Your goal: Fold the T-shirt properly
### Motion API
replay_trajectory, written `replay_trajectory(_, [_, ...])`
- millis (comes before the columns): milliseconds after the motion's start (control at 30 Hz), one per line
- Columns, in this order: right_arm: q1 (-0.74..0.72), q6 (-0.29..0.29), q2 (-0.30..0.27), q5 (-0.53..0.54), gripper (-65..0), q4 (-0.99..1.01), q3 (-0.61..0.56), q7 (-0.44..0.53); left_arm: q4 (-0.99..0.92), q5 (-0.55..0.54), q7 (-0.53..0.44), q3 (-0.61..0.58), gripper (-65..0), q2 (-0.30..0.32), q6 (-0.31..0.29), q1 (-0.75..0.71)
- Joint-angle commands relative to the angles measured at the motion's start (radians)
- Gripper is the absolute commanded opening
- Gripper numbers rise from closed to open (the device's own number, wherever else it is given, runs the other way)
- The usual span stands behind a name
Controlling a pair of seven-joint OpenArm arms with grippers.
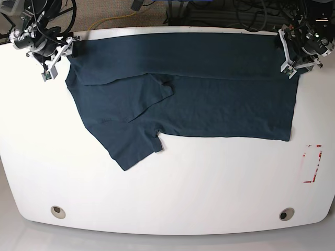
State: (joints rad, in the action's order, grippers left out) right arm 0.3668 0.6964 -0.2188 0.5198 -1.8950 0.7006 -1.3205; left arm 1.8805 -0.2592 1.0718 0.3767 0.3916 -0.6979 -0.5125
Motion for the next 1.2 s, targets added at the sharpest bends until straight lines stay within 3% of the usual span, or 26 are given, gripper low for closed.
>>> replay_trajectory(0, [-0.005,0.002,-0.018,0.006,-14.9,-0.053,0.006,0.012,0.043,-0.007,-0.014,0.008,-25.3,0.016,0.000,0.021])
replay_trajectory(67, [-0.036,0.002,-0.017,0.006,-7.9,-0.064,0.006,0.012,0.057,-0.007,-0.009,0.008,-25.3,0.014,0.000,0.059])
replay_trajectory(300, [-0.167,0.002,-0.021,-0.003,-7.6,-0.039,0.003,0.017,0.061,-0.009,-0.009,0.064,-25.3,0.013,0.000,0.171])
replay_trajectory(467, [-0.322,0.002,-0.024,-0.005,-7.6,0.110,0.001,0.019,0.044,-0.001,-0.009,0.071,-25.4,0.013,0.000,0.295])
replay_trajectory(667, [-0.504,0.002,-0.024,-0.053,-16.6,0.320,-0.011,0.040,-0.080,0.001,-0.009,0.071,-25.4,0.013,0.000,0.463])
replay_trajectory(933, [-0.679,0.002,-0.026,-0.220,-18.7,0.608,-0.174,0.244,-0.276,0.001,-0.014,0.071,-25.7,0.013,0.000,0.647])
replay_trajectory(1167, [-0.783,0.002,-0.072,-0.247,-18.9,0.920,-0.261,0.448,-0.318,0.001,-0.015,0.071,-25.6,0.013,0.000,0.696])
